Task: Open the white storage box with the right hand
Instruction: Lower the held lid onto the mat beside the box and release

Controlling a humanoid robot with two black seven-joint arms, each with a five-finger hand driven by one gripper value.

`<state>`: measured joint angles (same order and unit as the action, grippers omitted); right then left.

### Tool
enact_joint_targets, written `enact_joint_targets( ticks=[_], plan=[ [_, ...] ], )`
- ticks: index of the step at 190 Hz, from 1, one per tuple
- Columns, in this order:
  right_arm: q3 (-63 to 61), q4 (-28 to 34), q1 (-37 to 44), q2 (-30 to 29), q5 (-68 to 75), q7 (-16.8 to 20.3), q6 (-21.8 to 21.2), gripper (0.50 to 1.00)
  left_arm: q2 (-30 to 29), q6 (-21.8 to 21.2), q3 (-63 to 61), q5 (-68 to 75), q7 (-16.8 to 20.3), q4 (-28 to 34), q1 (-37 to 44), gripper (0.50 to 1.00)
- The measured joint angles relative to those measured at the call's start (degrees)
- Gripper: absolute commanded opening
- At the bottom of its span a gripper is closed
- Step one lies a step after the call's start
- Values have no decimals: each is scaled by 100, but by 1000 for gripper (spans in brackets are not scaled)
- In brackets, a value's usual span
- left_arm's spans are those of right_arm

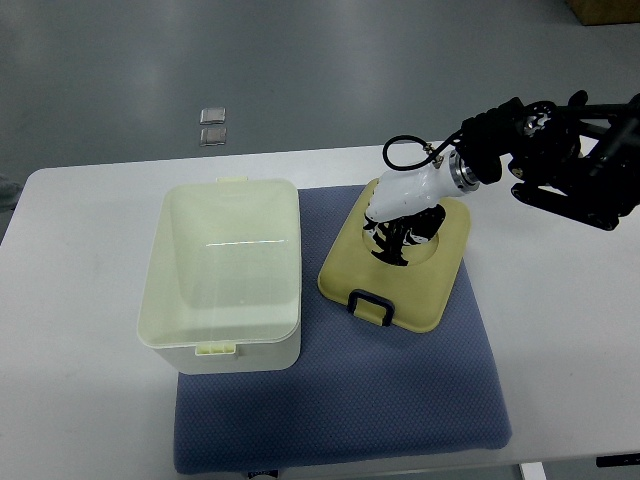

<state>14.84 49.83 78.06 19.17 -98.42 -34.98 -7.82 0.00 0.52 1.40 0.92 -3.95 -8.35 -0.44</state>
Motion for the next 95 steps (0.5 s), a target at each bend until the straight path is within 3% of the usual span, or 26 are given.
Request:
enact_joint_targets(
  ticks=[9,11,19,20,22,23,24,25,26,27,28,29,35,95],
  plan=[
    [0,-1,-31,0,7,0,2,500,0,0,0,0,0,0,0,1000],
    [0,-1,-35,0,12,0,2,521,0,0,0,0,0,0,0,1000],
    [-3,-1,-44,0,44,0,-6,625,0,0,0,0,0,0,0,1000],
    [-4,-1,-44,0,48,0,-8,662,0,0,0,0,0,0,0,1000],
    [-6,-1,-45,0,56,0,-13,662,0,0,0,0,0,0,0,1000],
    [-7,-1,-45,1,60,0,-16,700,0,0,0,0,0,0,0,1000],
    [-10,-1,-45,2,67,0,-21,701,0,0,0,0,0,0,0,1000],
    [-11,-1,-45,2,70,0,-24,747,0,0,0,0,0,0,0,1000],
    [-12,-1,-45,3,73,0,-27,748,0,0,0,0,0,0,0,1000],
    [-13,-1,-45,4,76,0,-30,792,0,0,0,0,0,0,0,1000],
    [-15,-1,-45,5,79,0,-33,793,0,0,0,0,0,0,0,1000],
    [-16,-1,-45,6,82,0,-36,833,0,0,0,0,0,0,0,1000],
    [-29,2,-45,12,97,0,-54,899,0,0,0,0,0,0,0,1000],
    [-102,262,63,59,932,-2,-492,926,0,0,0,-1,0,0,0,1000]
  ],
)
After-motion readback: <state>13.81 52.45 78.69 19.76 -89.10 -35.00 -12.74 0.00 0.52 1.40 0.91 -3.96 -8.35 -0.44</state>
